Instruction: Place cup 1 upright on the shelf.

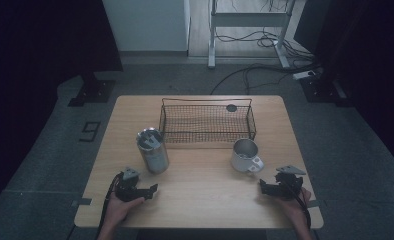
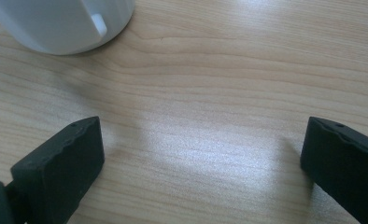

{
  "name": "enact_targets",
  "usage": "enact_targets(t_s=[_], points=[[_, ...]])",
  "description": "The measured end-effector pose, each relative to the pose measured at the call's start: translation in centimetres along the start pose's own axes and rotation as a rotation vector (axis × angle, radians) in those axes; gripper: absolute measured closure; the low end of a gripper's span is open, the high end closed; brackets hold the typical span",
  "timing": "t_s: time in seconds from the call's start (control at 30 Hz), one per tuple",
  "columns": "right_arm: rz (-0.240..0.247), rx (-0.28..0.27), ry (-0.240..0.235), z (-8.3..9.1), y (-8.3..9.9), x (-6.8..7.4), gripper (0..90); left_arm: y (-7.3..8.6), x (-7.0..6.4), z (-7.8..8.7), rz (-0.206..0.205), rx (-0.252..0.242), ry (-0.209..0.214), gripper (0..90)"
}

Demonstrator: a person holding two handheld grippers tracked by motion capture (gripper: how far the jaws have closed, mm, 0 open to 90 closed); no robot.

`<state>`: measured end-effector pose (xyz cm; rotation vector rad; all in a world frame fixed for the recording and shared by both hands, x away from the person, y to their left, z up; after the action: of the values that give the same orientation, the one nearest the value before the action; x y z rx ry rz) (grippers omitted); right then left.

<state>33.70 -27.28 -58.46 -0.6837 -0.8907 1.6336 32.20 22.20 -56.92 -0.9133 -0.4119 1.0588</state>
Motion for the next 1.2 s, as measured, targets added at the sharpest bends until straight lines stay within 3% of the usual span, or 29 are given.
enact_targets(t_s=[0.5,1.2], points=[[-0.003,-0.009,0.005,0.2,0.1,0.0,1.9,-0.1,-0.2,0.2,0.010,-0.015,-0.012,9.8],[-0.016,-0.010,0.025,0.2,0.1,-0.2,2.7,-1.0,-0.3,1.6,0.031,-0.072,0.018,9.9]])
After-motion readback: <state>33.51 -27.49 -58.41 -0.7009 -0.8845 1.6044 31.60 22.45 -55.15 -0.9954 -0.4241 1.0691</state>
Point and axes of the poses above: each handheld gripper's, and its own axes: z roughly backward along the jaws, y roughly out of its underside, x roughly to its left, the point moved 4 cm from there along -z, roughly forward along the jaws, and after that the axes turned 11 degrees about -x, right-handed, at the moved point
